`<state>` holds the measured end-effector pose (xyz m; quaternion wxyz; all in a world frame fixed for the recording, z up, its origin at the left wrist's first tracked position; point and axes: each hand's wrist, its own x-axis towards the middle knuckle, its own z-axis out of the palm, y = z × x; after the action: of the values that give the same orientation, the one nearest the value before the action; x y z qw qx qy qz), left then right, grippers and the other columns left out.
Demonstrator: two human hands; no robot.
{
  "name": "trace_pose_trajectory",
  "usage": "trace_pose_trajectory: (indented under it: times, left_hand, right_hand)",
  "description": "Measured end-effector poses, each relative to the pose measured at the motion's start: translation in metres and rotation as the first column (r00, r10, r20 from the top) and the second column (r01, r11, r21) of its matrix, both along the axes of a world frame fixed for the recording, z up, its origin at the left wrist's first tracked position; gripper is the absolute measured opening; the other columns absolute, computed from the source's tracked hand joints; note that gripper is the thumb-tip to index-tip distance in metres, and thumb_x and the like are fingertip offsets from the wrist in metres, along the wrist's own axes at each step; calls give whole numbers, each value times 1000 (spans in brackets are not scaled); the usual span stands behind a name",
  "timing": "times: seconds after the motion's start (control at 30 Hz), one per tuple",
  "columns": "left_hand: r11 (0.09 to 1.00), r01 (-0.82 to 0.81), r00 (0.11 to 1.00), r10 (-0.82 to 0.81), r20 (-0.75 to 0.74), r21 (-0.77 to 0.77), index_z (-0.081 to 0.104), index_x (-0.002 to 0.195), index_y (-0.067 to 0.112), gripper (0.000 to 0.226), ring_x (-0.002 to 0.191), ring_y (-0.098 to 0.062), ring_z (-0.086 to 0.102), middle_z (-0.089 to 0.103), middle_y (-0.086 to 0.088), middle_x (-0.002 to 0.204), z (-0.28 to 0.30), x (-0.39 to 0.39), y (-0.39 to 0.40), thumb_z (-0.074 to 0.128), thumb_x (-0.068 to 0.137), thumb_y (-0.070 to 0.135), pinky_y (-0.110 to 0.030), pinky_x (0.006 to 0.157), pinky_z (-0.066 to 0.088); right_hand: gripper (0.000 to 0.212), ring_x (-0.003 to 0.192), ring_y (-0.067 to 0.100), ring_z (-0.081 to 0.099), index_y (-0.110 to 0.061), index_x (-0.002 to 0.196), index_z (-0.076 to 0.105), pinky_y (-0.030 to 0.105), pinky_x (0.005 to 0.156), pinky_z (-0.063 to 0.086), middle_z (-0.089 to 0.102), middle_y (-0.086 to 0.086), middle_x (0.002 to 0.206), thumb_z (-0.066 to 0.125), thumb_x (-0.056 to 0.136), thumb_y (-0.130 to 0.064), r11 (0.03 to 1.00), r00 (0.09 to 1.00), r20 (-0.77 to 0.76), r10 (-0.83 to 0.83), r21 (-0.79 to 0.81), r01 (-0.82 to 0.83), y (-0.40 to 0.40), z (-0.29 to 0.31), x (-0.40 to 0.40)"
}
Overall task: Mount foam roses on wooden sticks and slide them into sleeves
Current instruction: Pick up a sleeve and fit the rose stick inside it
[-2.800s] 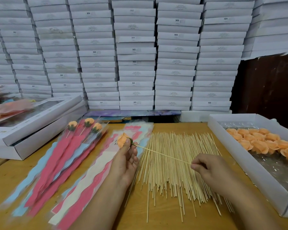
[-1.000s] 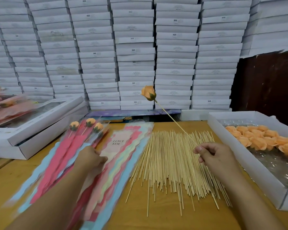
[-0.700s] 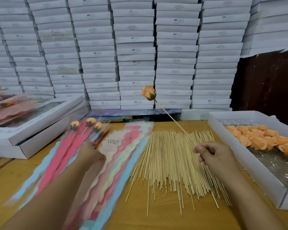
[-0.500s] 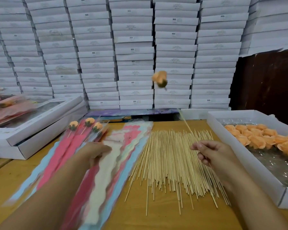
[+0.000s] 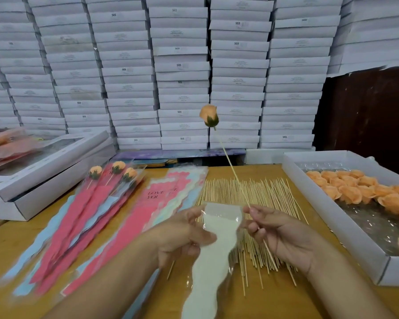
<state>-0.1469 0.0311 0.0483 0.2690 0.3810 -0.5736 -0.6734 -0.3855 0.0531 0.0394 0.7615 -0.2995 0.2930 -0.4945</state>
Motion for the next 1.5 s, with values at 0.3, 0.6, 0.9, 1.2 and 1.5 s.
trace_pose_trajectory:
  times: [0.3,0.6,0.9,1.2,1.5]
  left_hand:
    - [982,188,962,-184,201,1,65,125,14,37,85,-11,70,75,0,102,2,4,6,66,92,-2,-18,63,53]
    - [933,-347,938,343,-50,-99,72,109,8,18,94,-36,65,73,-23,108,-9,-25,-9,62,98,20,-48,89,46]
    - [974,-206,977,210,41,-97,78,97,19,17,88,-34,74,77,-15,102,-19,-22,-9,67,85,18,-43,79,58]
    - [947,-307,951,303,-57,-96,73,109,6,27,87,-32,75,76,-19,101,-15,-30,-11,61,100,28,-36,71,58]
    - [947,-321,942,315,-118,-34,67,90,-1,25,71,-26,73,75,-14,88,-9,-34,-8,63,98,23,-30,58,57]
  right_hand:
    - [15,52,9,59,6,82,78,15,41,48,69,10,73,69,71,1,996,971,-224,-84,-33,78,-7,-6,0]
    - [16,56,11,62,3,83,78,16,45,50,70,10,73,71,69,-1,1000,956,-293,-15,-30,7,-3,-7,9]
    - [20,55,10,61,3,84,78,15,45,50,69,11,73,74,66,-4,984,948,-263,-179,-65,168,-11,-8,-2]
    - [19,60,11,64,0,86,79,16,49,53,73,11,78,74,68,-4,991,935,-330,-131,-82,110,-10,-11,-2]
    - [18,57,11,64,1,83,79,16,48,52,73,12,78,73,67,-5,986,934,-320,-159,-92,137,-10,-10,0]
